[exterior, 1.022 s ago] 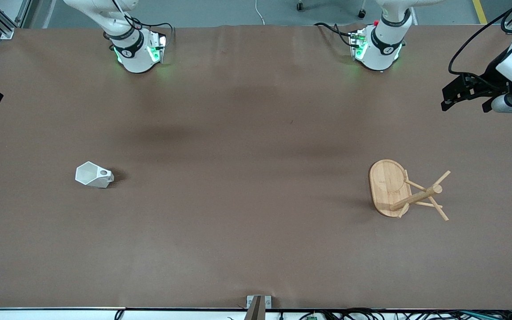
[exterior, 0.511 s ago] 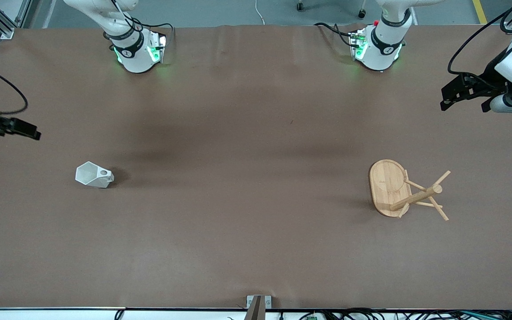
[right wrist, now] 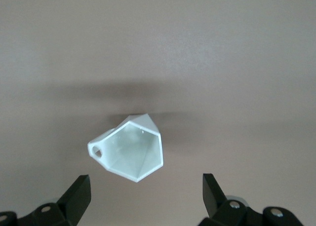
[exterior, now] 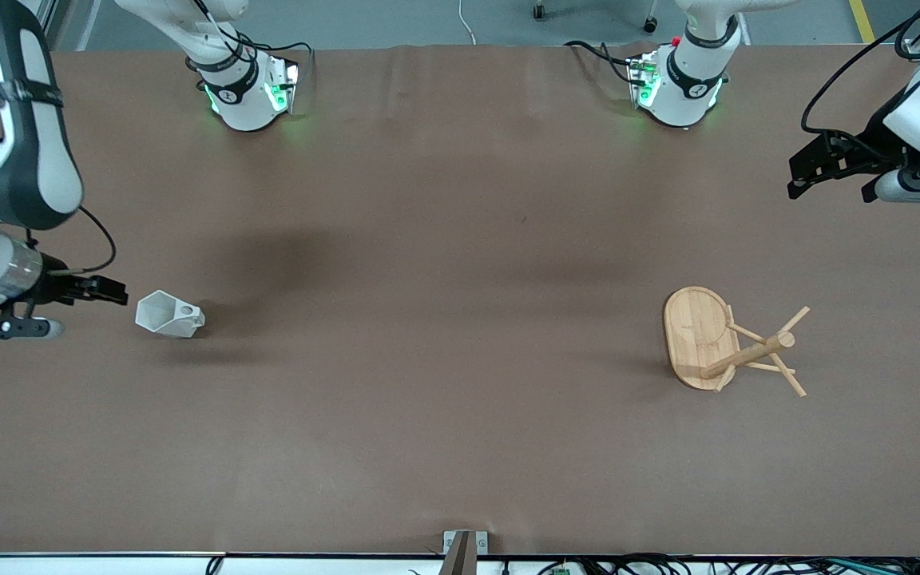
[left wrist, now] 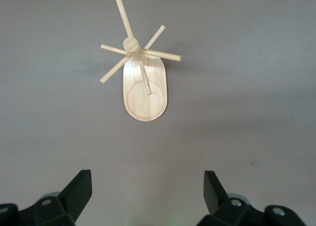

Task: Hang cup on rack
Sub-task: 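Reach the right gripper down to the white cup and grasp it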

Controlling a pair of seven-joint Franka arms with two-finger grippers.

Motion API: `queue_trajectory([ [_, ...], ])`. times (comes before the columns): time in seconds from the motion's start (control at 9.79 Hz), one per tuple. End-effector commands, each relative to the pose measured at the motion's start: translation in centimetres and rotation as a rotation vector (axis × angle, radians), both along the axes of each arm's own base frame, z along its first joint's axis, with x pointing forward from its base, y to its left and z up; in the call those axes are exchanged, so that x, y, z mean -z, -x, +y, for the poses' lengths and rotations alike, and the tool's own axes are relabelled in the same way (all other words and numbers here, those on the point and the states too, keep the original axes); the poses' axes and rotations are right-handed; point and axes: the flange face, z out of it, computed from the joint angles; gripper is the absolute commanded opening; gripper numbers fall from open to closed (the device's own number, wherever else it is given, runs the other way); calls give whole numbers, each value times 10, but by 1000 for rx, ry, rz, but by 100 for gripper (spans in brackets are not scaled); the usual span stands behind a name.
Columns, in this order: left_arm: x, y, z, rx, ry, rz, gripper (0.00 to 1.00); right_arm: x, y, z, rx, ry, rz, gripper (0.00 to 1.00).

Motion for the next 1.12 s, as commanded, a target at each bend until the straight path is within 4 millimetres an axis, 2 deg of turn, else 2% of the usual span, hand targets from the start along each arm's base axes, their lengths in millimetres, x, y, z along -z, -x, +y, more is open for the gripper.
queue_trajectory([
  [0.0, 12, -3, -13, 24, -2, 32, 100, 53, 16, -17, -44, 1, -35, 100],
  [0.2, 12, -3, -16, 29, -2, 32, 100, 81, 20, -19, -41, -1, -26, 100],
  [0.41, 12, -3, -17, 31, -3, 32, 100, 98, 18, -19, -32, -5, -34, 95],
  [0.61, 12, -3, -16, 29, -2, 32, 100, 110, 16, -19, -29, -5, -37, 85],
  [1.02, 12, -3, -18, 32, -3, 32, 100, 125, 15, -13, 6, -38, -42, 41],
])
